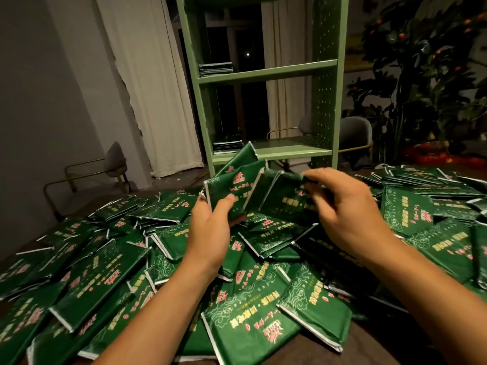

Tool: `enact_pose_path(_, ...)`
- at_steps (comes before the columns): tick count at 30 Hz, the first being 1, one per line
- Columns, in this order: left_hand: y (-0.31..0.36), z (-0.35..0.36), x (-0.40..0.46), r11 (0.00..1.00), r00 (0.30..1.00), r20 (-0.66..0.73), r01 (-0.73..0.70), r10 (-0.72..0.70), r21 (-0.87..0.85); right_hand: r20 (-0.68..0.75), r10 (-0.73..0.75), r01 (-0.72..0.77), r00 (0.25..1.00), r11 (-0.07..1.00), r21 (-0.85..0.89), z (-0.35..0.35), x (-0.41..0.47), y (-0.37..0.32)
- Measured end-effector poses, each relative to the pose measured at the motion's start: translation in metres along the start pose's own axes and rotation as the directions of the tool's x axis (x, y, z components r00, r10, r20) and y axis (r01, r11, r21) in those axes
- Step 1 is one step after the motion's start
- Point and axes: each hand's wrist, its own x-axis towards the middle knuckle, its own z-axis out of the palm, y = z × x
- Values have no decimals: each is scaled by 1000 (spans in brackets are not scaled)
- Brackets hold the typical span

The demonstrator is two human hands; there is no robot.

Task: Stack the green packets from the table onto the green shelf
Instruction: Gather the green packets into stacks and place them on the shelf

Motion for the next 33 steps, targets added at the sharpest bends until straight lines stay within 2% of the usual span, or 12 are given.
enact_pose_path(2, 0, 1, -4, 999, 982, 188, -9, 16, -40, 72, 4, 0, 997, 998, -62, 9, -4, 1)
enact_pose_path(5, -5, 5, -9, 985, 943, 331, -78, 22, 155, 80, -54, 55, 995, 998, -16, 17, -7, -3)
enact_pose_path(7, -9, 5, -8, 974, 955, 296, -80, 14, 213, 34, -22, 20, 999, 997, 68, 17, -6, -10)
enact_pose_path(9, -12, 3, -4, 978, 971, 240, -59, 9, 203, 32, 157, -160, 987, 954, 252, 13, -1, -13)
enact_pose_path(11, -11, 1, -3, 986, 982, 187, -39, 8, 163, 176, 371, -410, 912, 795, 447, 7, 4, -10)
enact_pose_path(12, -11, 1, -2, 989, 985, 170, -31, 6, 142, 277, 422, -504, 863, 722, 473, 5, 5, -8)
enact_pose_path(14, -13, 1, -1, 992, 988, 150, 1, -21, 127, 453, 407, -600, 793, 648, 468, 4, 2, -6)
enact_pose_path(16, -13, 0, 0, 992, 989, 139, 37, -54, 117, 508, 343, -596, 790, 624, 505, 10, -2, -6)
enact_pose_path(21, -14, -1, 2, 992, 986, 125, 97, -106, 76, 454, 308, -519, 836, 714, 470, 11, -1, -3)
enact_pose_path(26, -16, 0, 1, 986, 960, 228, 167, -163, 1, 438, 232, -442, 868, 763, 472, 8, -3, -3)
enact_pose_path(29, -13, 2, 1, 993, 975, 191, 117, -116, 4, 392, 223, -403, 893, 784, 472, 6, -2, -6)
enact_pose_path(33, -12, 4, 3, 993, 991, 113, 66, -77, 102, 396, 271, -391, 878, 881, 264, 11, -2, -5)
